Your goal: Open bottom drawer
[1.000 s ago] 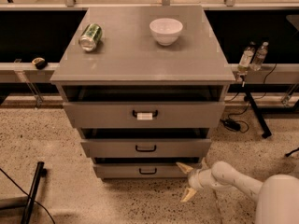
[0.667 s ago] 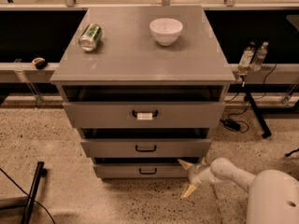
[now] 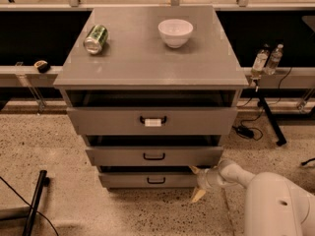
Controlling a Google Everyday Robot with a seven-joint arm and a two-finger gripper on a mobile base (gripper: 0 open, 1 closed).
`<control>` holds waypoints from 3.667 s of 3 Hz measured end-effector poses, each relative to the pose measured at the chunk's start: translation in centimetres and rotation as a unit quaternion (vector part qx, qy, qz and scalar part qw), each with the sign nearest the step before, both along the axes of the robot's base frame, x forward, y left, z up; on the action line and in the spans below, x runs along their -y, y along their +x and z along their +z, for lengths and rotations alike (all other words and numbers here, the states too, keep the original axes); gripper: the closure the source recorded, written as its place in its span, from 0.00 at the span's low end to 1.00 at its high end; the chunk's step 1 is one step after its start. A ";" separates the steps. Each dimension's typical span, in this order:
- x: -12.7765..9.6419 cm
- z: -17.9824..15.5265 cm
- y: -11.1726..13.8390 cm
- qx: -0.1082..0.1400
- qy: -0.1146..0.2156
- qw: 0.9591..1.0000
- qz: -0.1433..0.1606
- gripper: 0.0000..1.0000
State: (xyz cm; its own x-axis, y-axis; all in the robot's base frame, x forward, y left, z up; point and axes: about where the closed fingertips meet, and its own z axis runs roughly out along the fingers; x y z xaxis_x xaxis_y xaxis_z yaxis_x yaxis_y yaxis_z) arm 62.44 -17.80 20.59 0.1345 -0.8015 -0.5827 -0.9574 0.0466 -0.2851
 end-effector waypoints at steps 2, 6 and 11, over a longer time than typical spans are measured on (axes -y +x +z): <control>-1.7 -2.8 0.4 -0.033 -0.032 0.999 0.009 0.21; -6.8 -1.6 -5.8 -0.043 -0.037 0.991 0.125 0.00; -7.2 -1.2 -13.1 -0.090 -0.027 0.983 0.159 0.00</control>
Offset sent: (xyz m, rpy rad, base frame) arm 0.0038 0.0215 -0.0388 -0.0900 0.0920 0.0290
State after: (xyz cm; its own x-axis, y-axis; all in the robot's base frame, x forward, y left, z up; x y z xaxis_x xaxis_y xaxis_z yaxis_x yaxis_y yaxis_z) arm 49.30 -10.62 19.41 0.2829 -0.7660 -0.5773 -0.9560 -0.2743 -0.1044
